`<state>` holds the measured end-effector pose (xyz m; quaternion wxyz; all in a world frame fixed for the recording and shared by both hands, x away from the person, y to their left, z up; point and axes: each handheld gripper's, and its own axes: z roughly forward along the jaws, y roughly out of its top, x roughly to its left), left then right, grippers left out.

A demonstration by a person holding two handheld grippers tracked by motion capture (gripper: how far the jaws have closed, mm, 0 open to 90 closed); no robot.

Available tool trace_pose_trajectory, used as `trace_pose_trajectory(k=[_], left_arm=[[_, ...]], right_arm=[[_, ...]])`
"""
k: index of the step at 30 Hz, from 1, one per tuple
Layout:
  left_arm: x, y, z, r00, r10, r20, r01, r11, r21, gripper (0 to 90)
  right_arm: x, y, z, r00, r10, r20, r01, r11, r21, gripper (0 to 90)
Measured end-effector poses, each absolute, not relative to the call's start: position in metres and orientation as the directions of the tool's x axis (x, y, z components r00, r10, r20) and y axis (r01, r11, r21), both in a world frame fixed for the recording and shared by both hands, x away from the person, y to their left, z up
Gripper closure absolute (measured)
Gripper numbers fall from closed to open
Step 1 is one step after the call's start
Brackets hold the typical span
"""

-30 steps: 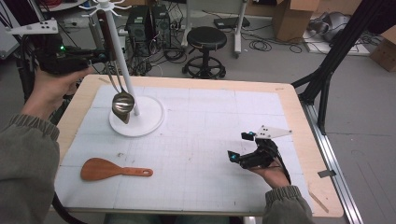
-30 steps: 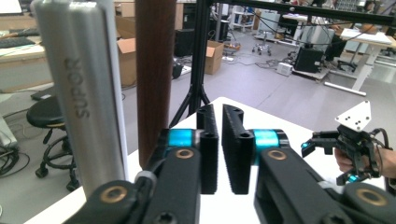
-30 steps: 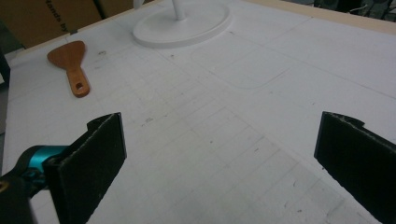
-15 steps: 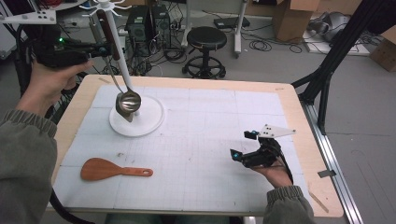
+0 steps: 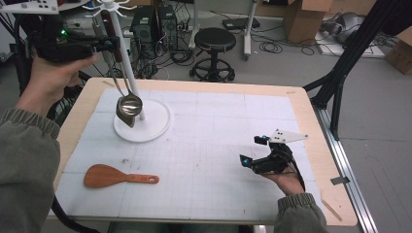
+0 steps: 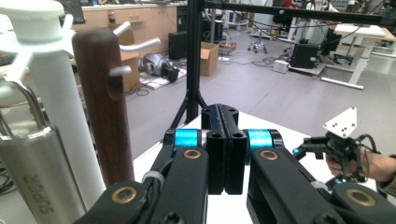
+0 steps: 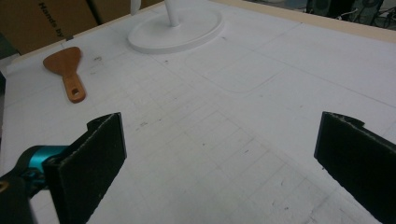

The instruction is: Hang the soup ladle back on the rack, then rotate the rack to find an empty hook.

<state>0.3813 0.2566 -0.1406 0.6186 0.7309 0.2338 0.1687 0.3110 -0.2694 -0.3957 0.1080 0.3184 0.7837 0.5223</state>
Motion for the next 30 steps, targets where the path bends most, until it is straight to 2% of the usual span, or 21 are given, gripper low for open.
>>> trace_pose_trajectory(k=[11,30], left_arm=[[0.388,0.252,-0.124,0.793,0.607,-0.058,0.133,-0.078,0.988,89.7],[0.388,0.265,-0.123,0.739,0.671,-0.067,0.139,-0.054,0.989,89.6]], right_arm=[[0.312,-0.269,-0.396,-0.773,0.612,0.167,0.389,0.248,0.887,1.3],[0.312,-0.268,-0.396,-0.774,0.609,0.172,0.389,0.243,0.889,1.3]])
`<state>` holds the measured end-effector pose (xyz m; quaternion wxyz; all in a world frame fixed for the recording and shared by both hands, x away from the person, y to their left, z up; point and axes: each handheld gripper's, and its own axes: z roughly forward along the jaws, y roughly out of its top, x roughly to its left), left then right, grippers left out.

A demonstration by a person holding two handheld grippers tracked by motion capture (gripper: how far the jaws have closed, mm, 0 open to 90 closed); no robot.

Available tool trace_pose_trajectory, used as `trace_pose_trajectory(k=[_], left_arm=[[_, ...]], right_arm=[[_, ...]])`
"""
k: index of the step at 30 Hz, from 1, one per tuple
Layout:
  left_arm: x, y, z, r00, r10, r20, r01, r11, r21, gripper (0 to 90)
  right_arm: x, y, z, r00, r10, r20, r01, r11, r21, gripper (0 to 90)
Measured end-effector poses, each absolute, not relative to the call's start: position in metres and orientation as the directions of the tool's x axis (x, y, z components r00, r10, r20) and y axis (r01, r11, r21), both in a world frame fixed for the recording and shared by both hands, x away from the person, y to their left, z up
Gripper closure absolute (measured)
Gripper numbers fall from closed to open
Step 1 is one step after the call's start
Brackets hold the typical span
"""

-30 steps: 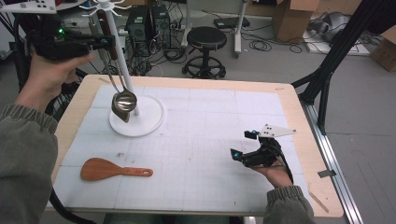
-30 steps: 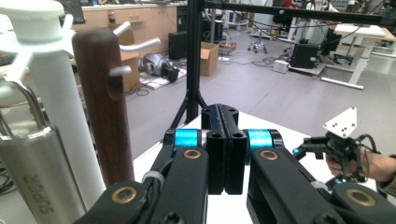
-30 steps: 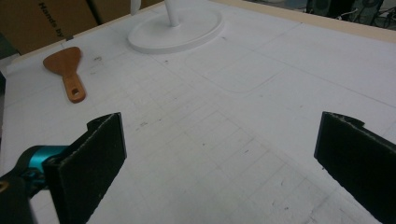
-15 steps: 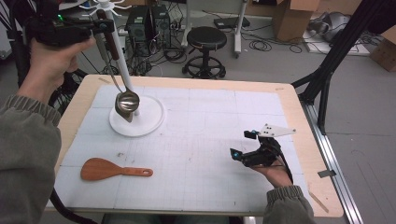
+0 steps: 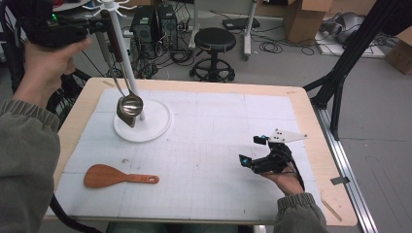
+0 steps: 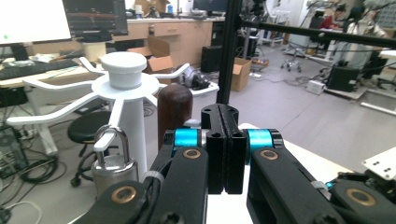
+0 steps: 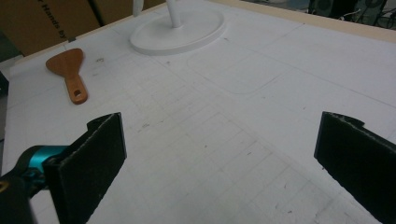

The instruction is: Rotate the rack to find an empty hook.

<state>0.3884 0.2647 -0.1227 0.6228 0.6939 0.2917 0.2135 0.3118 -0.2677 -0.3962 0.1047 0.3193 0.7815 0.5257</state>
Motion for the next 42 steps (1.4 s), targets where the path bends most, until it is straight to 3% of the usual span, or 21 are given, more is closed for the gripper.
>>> trace_pose_trajectory(k=[11,21,42], left_arm=[[0.387,0.271,-0.125,0.736,0.673,-0.068,0.133,-0.046,0.99,89.6],[0.387,0.253,-0.128,0.754,0.654,-0.059,0.138,-0.07,0.988,89.6],[0.39,0.264,-0.13,0.704,0.707,-0.071,0.132,-0.031,0.991,89.6]], right_arm=[[0.312,-0.268,-0.396,-0.778,0.604,0.173,0.387,0.243,0.889,1.3],[0.312,-0.268,-0.396,-0.778,0.604,0.171,0.385,0.244,0.89,1.3],[0.312,-0.267,-0.396,-0.783,0.6,0.166,0.379,0.247,0.892,1.3]])
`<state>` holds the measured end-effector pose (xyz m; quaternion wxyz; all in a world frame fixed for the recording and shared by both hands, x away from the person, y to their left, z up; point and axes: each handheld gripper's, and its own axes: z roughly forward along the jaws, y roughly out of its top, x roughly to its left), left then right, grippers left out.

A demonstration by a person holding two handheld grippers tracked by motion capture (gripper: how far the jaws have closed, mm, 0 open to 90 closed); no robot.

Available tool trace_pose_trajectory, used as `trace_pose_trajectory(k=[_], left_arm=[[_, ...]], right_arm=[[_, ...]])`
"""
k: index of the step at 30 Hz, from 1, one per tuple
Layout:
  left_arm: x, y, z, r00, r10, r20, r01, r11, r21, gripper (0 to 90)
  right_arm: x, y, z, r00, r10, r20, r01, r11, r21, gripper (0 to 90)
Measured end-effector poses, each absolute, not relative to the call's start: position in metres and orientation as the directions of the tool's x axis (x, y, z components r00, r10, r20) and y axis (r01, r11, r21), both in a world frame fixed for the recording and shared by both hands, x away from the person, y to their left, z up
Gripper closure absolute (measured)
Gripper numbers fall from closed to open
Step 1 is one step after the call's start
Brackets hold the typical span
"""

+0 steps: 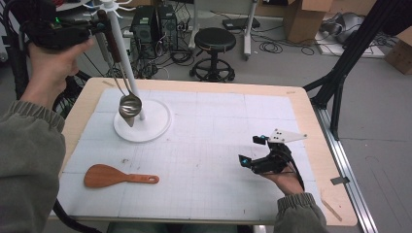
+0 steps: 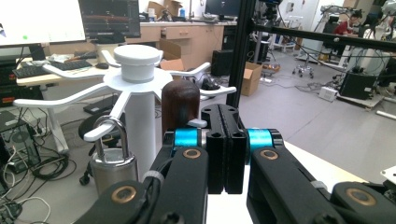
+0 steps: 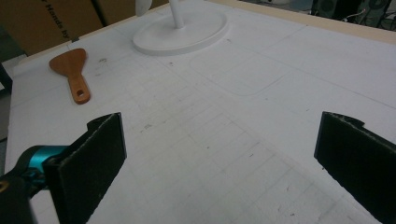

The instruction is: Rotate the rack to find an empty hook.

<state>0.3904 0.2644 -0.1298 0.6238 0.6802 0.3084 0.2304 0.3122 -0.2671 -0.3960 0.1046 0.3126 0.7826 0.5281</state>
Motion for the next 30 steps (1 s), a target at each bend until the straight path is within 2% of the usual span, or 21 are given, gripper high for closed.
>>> trace_pose_trajectory(k=[22,30], left_arm=[[0.391,0.283,-0.13,0.688,0.722,-0.072,0.134,-0.03,0.991,89.6],[0.385,0.279,-0.13,0.729,0.683,-0.046,0.131,-0.073,0.989,84.9]], right_arm=[[0.313,-0.267,-0.396,-0.786,0.595,0.167,0.378,0.249,0.892,1.3],[0.313,-0.267,-0.397,-0.785,0.596,0.169,0.383,0.252,0.889,1.3]])
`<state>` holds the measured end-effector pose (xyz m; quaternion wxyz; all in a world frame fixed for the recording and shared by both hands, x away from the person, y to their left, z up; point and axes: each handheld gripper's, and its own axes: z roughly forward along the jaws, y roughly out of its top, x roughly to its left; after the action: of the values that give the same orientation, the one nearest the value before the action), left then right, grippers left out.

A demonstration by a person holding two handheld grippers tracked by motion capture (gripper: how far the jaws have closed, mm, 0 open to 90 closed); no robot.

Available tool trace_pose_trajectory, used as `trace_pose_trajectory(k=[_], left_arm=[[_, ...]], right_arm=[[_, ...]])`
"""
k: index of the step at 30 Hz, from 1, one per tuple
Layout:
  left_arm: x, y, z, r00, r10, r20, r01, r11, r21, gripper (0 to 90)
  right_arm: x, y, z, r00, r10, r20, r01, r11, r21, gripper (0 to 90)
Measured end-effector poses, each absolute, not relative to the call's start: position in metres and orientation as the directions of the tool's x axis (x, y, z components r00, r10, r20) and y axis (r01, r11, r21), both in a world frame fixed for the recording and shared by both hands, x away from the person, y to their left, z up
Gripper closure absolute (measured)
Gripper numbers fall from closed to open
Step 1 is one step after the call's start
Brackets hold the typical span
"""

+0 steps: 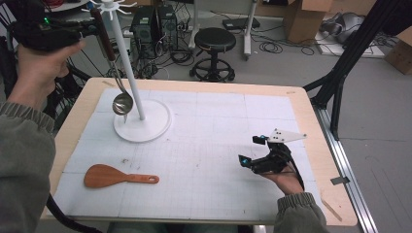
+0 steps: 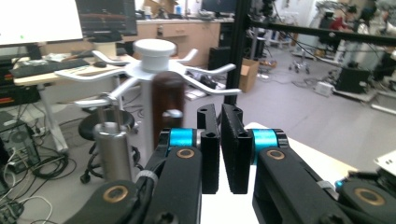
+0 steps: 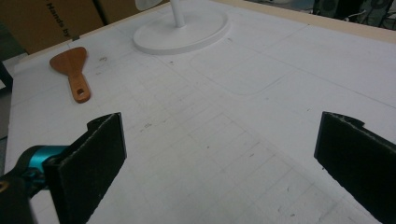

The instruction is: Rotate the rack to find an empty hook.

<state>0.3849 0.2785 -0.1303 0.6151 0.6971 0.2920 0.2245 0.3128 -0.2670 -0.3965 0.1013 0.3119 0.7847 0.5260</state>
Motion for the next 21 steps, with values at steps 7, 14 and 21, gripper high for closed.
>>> trace_pose_trajectory(k=[7,14,21], left_arm=[[0.38,0.278,-0.149,0.757,0.651,-0.047,0.137,-0.088,0.987,80.5],[0.373,0.28,-0.165,0.785,0.618,-0.038,0.143,-0.121,0.982,76.6],[0.365,0.284,-0.177,0.806,0.592,-0.027,0.13,-0.133,0.982,70.7]], right_arm=[[0.311,-0.268,-0.395,-0.783,0.599,0.168,0.383,0.252,0.889,1.3],[0.311,-0.266,-0.396,-0.784,0.598,0.164,0.381,0.256,0.888,1.3],[0.311,-0.265,-0.396,-0.785,0.599,0.16,0.383,0.264,0.885,1.3]])
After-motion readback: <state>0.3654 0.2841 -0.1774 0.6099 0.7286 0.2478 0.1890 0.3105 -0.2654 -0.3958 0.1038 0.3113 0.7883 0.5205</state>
